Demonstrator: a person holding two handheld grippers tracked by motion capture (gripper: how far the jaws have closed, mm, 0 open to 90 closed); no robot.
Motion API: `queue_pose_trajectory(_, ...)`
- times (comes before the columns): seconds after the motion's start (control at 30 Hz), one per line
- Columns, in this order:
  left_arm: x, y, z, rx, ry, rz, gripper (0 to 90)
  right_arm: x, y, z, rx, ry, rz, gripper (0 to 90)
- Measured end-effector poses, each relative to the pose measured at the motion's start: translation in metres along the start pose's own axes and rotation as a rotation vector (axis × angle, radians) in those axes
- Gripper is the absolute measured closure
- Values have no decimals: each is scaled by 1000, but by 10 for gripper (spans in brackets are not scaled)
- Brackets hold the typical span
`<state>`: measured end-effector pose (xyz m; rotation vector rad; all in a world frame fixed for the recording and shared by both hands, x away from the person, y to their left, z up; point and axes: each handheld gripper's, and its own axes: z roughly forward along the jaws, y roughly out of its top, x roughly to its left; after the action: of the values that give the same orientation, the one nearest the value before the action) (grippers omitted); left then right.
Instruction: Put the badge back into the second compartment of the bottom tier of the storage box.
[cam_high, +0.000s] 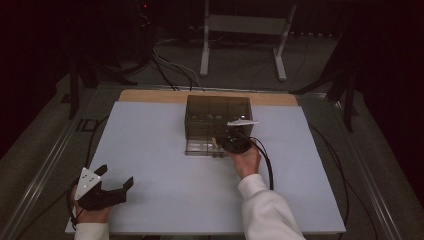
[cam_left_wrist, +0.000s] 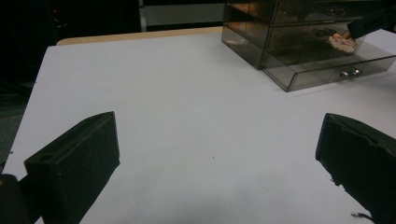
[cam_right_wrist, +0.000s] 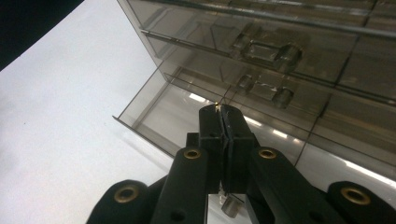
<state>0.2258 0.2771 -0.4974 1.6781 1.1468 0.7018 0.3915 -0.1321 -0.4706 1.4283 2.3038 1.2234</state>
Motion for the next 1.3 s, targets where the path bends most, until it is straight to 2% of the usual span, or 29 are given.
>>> queue_pose_trajectory(0.37,0,0,0,-1,0,0,4,-1,-4,14,33,-13,8,890)
queue_pose_trajectory(0.73,0,0,0,-1,-3,2,4,-6,-10,24,88,-7,46,873)
queue_pose_trajectory(0.77,0,0,0,-1,-3,2,4,-6,-11,24,96,-17,43,789)
queue_pose_trajectory(0.87,0,0,0,-1,-3,0,4,-4,-10,22,93,-58,30,619)
queue_pose_trajectory(0.93,0,0,1,-4,-1,2,4,-3,-9,20,88,-91,6,545)
queue_pose_trajectory(0.97,0,0,1,-4,-1,2,3,-3,-9,20,88,-91,6,545)
queue_pose_trajectory(1.07,0,1,-1,-9,3,6,4,0,-7,15,77,-113,-16,412)
queue_pose_trajectory(1.17,0,2,0,1,-29,-5,4,-1,-7,11,64,-102,-22,372)
queue_pose_trajectory(1.3,-1,3,0,-3,-28,3,4,-2,-8,5,44,-100,-41,318)
